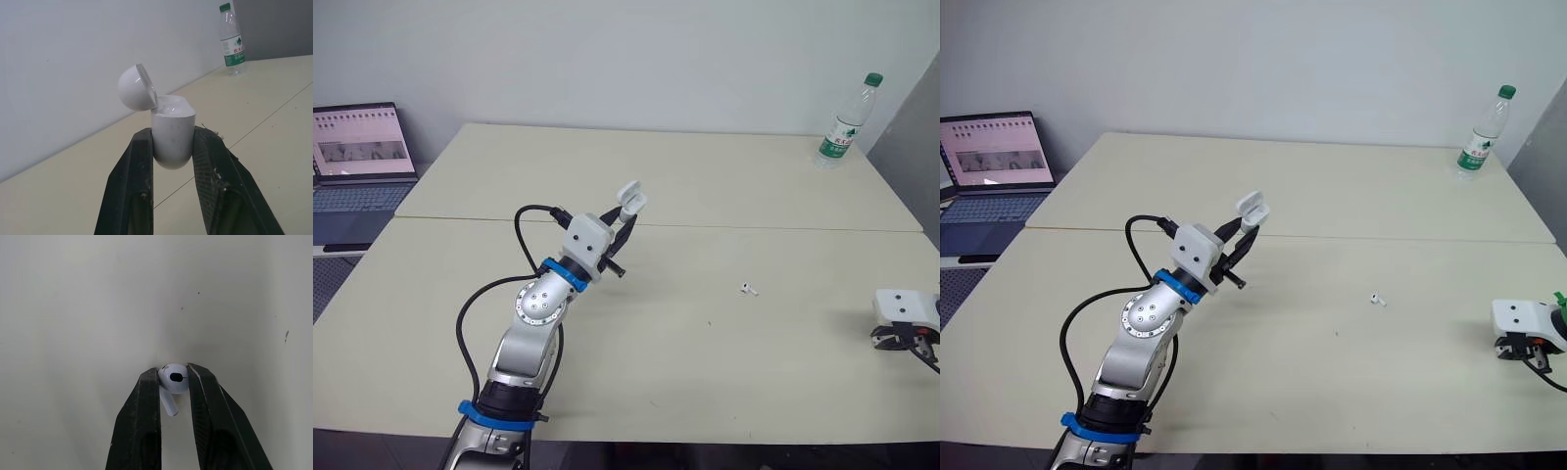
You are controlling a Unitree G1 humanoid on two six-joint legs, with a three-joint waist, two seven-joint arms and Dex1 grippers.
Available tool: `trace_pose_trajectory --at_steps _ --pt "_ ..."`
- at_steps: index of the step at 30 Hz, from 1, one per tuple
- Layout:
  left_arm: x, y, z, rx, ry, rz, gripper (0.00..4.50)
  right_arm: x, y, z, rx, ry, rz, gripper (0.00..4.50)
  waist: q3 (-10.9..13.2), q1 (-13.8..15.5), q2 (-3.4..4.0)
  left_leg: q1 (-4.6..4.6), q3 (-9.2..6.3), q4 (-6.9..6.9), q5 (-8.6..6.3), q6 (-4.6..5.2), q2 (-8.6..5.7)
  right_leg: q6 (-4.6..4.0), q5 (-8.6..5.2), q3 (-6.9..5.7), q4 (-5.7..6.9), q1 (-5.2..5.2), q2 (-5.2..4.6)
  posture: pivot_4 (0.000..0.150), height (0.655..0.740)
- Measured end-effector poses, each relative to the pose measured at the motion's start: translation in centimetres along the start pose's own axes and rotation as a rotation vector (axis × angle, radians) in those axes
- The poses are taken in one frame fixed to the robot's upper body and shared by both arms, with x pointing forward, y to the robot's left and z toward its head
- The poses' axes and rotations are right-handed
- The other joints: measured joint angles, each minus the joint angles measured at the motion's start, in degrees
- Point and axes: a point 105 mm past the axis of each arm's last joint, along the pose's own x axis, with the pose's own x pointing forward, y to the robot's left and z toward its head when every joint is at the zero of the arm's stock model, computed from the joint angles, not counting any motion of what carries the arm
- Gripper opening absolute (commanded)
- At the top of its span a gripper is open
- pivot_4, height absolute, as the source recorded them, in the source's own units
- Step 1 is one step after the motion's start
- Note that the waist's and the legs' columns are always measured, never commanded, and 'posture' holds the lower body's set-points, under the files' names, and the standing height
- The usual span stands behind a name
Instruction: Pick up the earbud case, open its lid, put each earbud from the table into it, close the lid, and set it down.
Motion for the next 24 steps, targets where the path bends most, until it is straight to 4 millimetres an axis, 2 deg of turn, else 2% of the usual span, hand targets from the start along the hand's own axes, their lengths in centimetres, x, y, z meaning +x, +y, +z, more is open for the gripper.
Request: trace_pose_trajectory --at_steps 3,5,6,7,8,9,11,12,14,16,20,24 --pt "0.0 0.0 0.0 0.001 0.000 -0.002 0.75 0.1 -0.1 0.5 0.006 -0.020 0.005 0.42 0.0 -0.1 -0.01 0.01 0.01 -0.01 0.00 0.00 0.01 0.00 0.00 0.00 0.00 -0.01 0.01 0.150 0.7400" --pt "-0.1 0.0 0.0 0.002 0.001 -0.003 0.75 0.6 -0.6 2.9 0.020 -0.122 0.009 0.42 0.0 -0.5 0.00 0.02 0.00 -0.03 0.00 0.00 0.06 -0.01 0.00 0.02 0.02 -0.01 0.04 0.150 0.7400" --pt "0.0 -0.1 -0.1 0.001 0.001 -0.007 0.75 1.0 -1.0 4.9 0.025 -0.202 0.013 0.42 0.0 -0.7 0.00 0.03 -0.01 -0.03 0.00 0.00 0.07 -0.01 0.00 0.02 0.03 -0.01 0.06 0.150 0.7400" --pt "-0.1 -0.1 -0.1 -0.002 0.000 -0.009 0.75 1.2 -1.7 7.9 0.068 -0.329 0.009 0.42 0.0 -1.1 0.02 0.02 -0.04 -0.05 0.00 0.00 0.07 -0.01 0.00 0.01 0.06 -0.03 0.07 0.150 0.7400" --pt "-0.1 -0.1 -0.2 -0.016 -0.002 -0.010 0.75 0.8 -3.0 12.0 0.143 -0.510 -0.005 0.42 0.0 -1.6 0.08 -0.02 -0.05 -0.07 0.01 -0.02 0.09 -0.02 0.01 0.03 0.12 -0.05 0.08 0.150 0.7400" --pt "0.0 -0.3 -0.2 -0.034 -0.008 -0.016 0.75 0.0 -3.9 15.1 0.177 -0.636 -0.012 0.42 0.1 -1.7 0.17 -0.04 -0.06 -0.05 0.01 -0.03 0.07 -0.02 0.01 0.02 0.14 -0.07 0.08 0.150 0.7400" --pt "0.3 -0.7 0.1 -0.097 -0.033 -0.022 0.75 -3.9 -5.9 22.6 0.264 -0.959 -0.046 0.42 0.2 -1.7 0.35 -0.16 -0.28 -0.06 0.02 -0.06 0.06 -0.03 0.01 -0.16 0.18 -0.15 0.08 0.150 0.7400" --pt "0.5 -1.1 0.3 -0.123 -0.046 -0.033 0.75 -6.0 -6.1 25.1 0.263 -1.053 -0.057 0.42 0.2 -1.2 0.39 -0.23 -0.43 -0.07 0.02 -0.06 0.05 -0.03 0.00 -0.33 0.16 -0.17 0.07 0.150 0.7400" --pt "0.5 -1.0 0.5 -0.153 -0.054 -0.034 0.75 -9.2 -6.0 28.3 0.272 -1.205 -0.092 0.42 0.1 0.2 0.30 -0.48 -0.83 -0.10 0.00 -0.08 0.04 -0.18 -0.09 -0.66 0.02 -0.17 0.07 0.150 0.7400" --pt "0.3 -0.4 0.4 -0.177 -0.044 -0.020 0.75 -10.4 -4.9 31.7 0.306 -1.367 -0.092 0.42 0.1 1.2 0.26 -0.98 -1.03 -0.04 -0.04 -0.11 -0.02 -0.21 -0.11 -0.82 0.00 -0.45 0.00 0.150 0.7400" --pt "0.6 -0.9 0.8 -0.235 -0.053 -0.039 0.75 -8.9 -3.3 34.3 0.395 -1.447 -0.073 0.42 0.1 2.2 0.27 -2.18 -0.99 0.33 -0.03 -0.10 -0.17 -0.10 0.00 -0.84 0.12 -1.55 -0.20 0.150 0.7400" --pt "1.0 -0.9 1.0 -0.274 -0.046 -0.054 0.75 -8.6 -2.3 35.2 0.423 -1.476 -0.110 0.42 0.1 2.3 0.27 -2.61 -0.89 0.74 -0.12 0.05 -0.14 -0.01 0.08 -0.89 0.13 -1.86 -0.25 0.150 0.7400"
